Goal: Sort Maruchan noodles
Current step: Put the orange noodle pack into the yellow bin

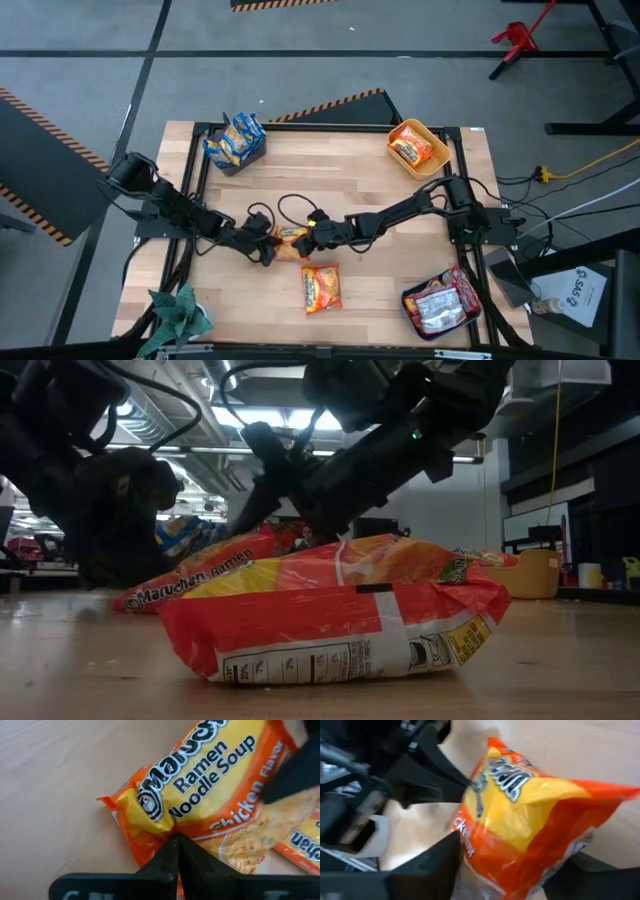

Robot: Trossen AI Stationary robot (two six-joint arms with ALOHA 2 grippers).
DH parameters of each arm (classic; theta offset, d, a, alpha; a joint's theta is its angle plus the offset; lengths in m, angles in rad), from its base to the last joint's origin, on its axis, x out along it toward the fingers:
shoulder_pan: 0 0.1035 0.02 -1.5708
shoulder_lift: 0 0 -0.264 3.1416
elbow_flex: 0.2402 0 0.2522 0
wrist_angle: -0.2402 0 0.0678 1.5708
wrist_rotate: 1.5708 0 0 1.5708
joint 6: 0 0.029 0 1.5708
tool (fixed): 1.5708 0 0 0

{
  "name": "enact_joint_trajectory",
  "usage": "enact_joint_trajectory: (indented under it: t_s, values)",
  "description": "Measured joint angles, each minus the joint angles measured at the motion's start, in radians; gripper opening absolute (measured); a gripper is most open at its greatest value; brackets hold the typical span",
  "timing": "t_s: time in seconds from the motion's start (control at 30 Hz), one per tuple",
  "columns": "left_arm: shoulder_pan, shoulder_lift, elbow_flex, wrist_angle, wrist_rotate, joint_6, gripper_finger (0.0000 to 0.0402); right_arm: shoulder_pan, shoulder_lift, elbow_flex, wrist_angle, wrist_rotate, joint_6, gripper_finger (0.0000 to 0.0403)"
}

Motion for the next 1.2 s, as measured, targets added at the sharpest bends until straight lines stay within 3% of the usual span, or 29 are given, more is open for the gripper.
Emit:
enact_joint_trajectory:
  t_s: [0.2,0.33,0.7,0.97,1.2]
  values:
    - [0.0,-0.01,0.0,0.017,0.019,0.0,0.0,0.002,-0.003,0.002,-0.01,-0.003,0.001,0.0139]
    - [0.0,-0.051,0.001,0.019,0.03,0.004,0.0,0.003,-0.006,0.003,0.0,-0.008,0.001,0.0102]
    - [0.0,-0.304,0.003,-0.099,0.06,0.042,0.0,-0.046,-0.077,-0.005,-0.097,-0.019,-0.032,0.0113]
    - [0.015,-0.504,0.003,-0.143,-0.007,0.051,0.0,-0.195,-0.309,-0.131,-0.156,0.006,-0.131,0.0105]
    - [0.044,-0.577,0.003,-0.148,-0.055,0.078,0.0,-0.396,-0.707,-0.416,-0.153,0.144,-0.15,0.0116]
